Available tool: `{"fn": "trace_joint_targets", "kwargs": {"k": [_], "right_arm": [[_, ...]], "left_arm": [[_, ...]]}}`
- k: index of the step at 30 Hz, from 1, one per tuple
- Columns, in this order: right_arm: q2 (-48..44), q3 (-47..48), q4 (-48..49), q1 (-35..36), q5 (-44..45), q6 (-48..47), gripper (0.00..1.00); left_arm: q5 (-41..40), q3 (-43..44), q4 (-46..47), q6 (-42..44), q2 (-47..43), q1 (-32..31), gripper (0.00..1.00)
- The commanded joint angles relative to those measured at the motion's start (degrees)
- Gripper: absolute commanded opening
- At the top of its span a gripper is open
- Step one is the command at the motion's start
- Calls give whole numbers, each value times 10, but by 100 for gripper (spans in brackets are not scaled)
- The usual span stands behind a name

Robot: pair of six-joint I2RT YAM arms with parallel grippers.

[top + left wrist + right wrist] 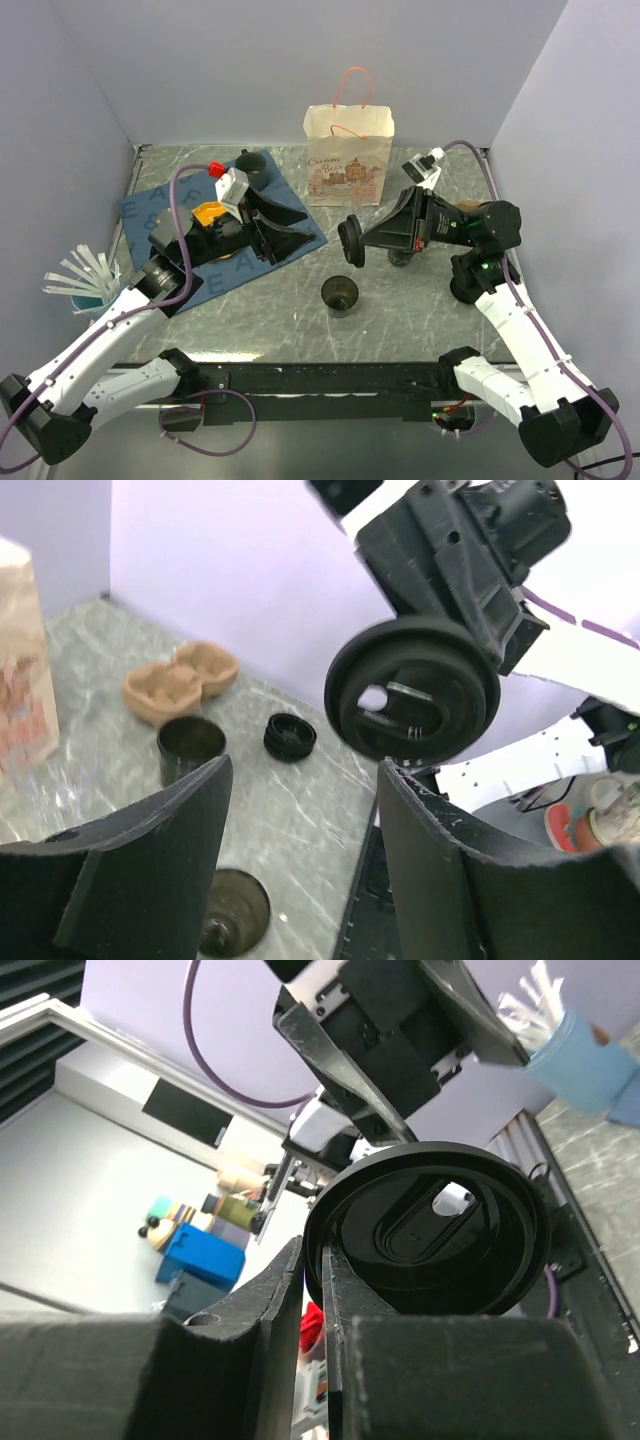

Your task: Pack the takeout coffee

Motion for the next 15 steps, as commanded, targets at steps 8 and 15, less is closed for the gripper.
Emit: {"fn": "trace_joint_targets", "kwargs": {"k": [8,15], "right_arm": [[-14,-4,7,40,24,7,17],[-13,-4,-6,64,38,-5,17]], "left_arm": [[69,15,101,62,39,-22,60],[91,23,127,51,61,-35,58]]}}
